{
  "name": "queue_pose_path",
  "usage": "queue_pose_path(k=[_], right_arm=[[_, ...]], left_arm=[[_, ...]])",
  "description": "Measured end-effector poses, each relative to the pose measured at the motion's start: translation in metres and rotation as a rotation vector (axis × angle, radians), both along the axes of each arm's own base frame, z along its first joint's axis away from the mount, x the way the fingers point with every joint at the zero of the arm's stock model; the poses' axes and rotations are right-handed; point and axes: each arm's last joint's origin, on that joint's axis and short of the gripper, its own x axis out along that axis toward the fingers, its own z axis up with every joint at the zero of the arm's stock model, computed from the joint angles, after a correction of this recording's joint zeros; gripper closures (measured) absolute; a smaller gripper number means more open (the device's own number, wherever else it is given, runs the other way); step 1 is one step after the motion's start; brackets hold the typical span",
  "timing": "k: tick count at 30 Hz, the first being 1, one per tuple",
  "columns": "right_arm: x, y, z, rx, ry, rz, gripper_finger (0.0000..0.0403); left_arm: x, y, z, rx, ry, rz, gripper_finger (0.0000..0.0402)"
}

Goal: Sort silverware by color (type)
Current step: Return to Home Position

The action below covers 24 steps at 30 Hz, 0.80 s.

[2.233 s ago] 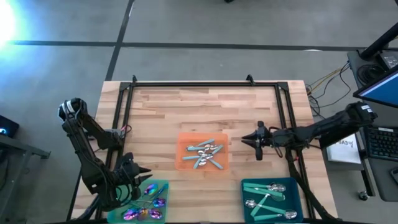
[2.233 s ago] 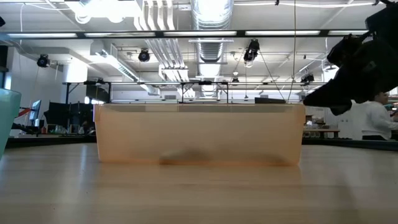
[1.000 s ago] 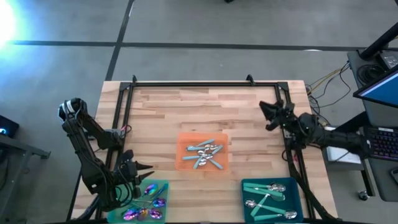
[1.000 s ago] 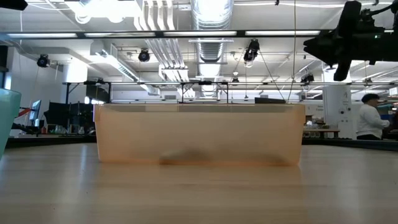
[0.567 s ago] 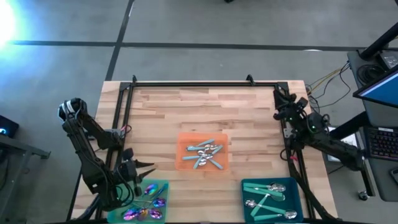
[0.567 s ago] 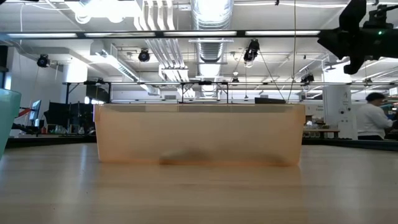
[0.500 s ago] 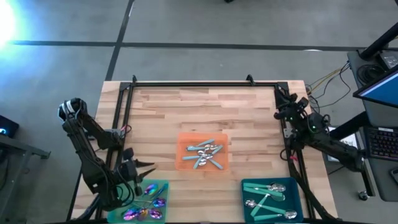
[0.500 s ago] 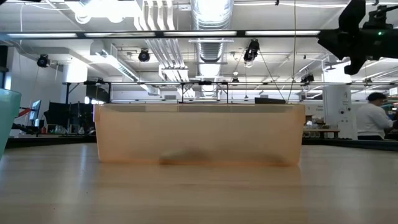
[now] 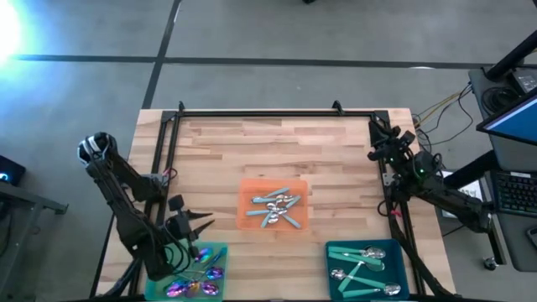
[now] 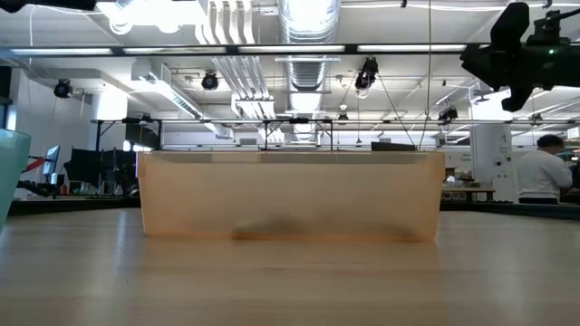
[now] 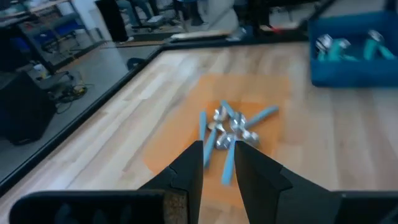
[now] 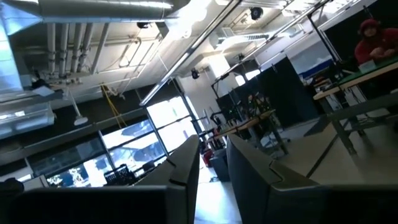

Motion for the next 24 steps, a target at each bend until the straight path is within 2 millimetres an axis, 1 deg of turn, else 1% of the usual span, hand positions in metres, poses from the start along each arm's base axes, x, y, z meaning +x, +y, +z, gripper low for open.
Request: queue_pose_path(k=[3, 6, 8, 11, 14, 16, 18, 20, 24], right_arm=[[0.001, -0.001, -0.001, 0.006, 0.010, 0.000, 0.0334], [0.002, -0.001, -0.002, 0.012, 0.021, 0.000, 0.0334], [0.003, -0.002, -0.002, 0.016, 0.029, 0.000, 0.0332], [0.004, -0.002, -0.003, 0.020, 0.036, 0.000, 0.0328], [0.004, -0.002, -0.003, 0.022, 0.039, 0.000, 0.0324], [0.004, -0.002, -0.003, 0.021, 0.038, 0.000, 0.0323], [0.004, -0.002, -0.003, 0.022, 0.039, 0.000, 0.0324], [0.004, -0.002, -0.003, 0.022, 0.039, 0.000, 0.0326], [0.004, -0.002, -0.003, 0.022, 0.039, 0.000, 0.0331]], left_arm=[[0.013, 0.007, 0.001, -0.020, -0.041, 0.067, 0.0326], [0.031, 0.022, 0.002, -0.027, -0.049, 0.166, 0.0326], [0.045, 0.038, 0.002, -0.023, -0.049, 0.252, 0.0326], [0.067, 0.067, 0.002, -0.038, -0.041, 0.396, 0.0326], [0.085, 0.100, -0.001, -0.106, 0.060, 0.498, 0.0326], [0.094, 0.122, -0.003, -0.169, 0.129, 0.546, 0.0326], [0.102, 0.142, -0.005, -0.220, 0.162, 0.597, 0.0326], [0.106, 0.156, -0.008, -0.217, 0.184, 0.632, 0.0326], [0.114, 0.173, -0.009, -0.138, 0.160, 0.635, 0.0326]])
